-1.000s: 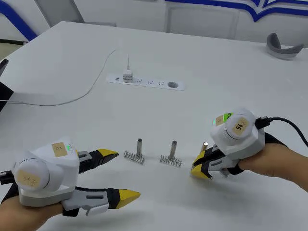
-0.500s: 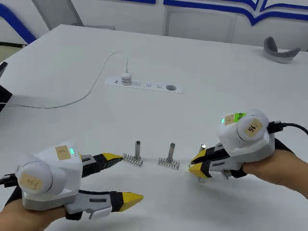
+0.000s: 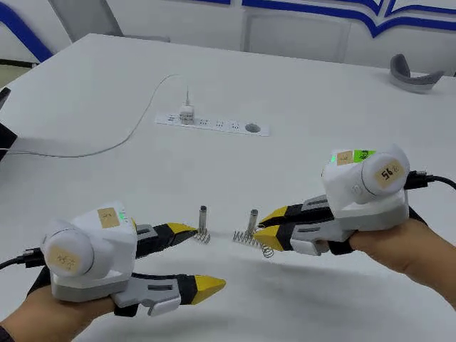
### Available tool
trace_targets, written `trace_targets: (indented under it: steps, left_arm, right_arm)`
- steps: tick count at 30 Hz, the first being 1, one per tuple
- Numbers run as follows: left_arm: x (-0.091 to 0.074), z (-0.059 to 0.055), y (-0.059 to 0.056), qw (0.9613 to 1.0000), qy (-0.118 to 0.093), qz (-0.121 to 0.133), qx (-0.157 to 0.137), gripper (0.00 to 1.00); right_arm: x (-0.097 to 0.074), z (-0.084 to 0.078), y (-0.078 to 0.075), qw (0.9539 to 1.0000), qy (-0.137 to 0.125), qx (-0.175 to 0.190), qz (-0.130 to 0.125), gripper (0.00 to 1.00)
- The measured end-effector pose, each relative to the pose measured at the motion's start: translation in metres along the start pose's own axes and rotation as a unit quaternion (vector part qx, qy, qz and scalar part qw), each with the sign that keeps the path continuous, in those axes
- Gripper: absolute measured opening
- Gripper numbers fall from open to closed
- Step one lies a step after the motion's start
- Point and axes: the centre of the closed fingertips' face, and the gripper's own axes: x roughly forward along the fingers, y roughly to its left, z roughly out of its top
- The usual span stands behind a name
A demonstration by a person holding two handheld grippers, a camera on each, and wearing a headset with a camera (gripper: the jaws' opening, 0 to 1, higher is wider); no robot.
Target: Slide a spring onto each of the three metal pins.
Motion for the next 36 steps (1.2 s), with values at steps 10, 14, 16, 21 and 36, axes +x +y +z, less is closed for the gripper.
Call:
trace_targets:
  steps: [10,14,16,21,36]
  left_arm:
    - [0.010,0.012,-0.005,0.9997,-0.021,-0.010,-0.013,0.48]
    - [0.011,0.019,-0.004,0.9991,-0.035,-0.008,-0.022,0.44]
    - [0.010,0.021,-0.004,0.9988,-0.040,-0.008,-0.027,0.41]
    - [0.009,0.026,-0.003,0.9984,-0.049,-0.008,-0.026,0.33]
    - [0.007,0.032,0.000,0.9982,-0.059,-0.004,-0.013,0.12]
  right_arm:
    - [0.007,0.028,0.019,0.9983,-0.048,0.020,0.027,0.12]
    - [0.010,0.037,0.028,0.9976,-0.059,0.014,0.035,0.12]
    - [0.011,0.041,0.030,0.9971,-0.064,0.013,0.038,0.12]
    - [0.014,0.049,0.037,0.9957,-0.079,0.014,0.047,0.12]
    - [0.014,0.052,0.039,0.9953,-0.084,0.005,0.048,0.12]
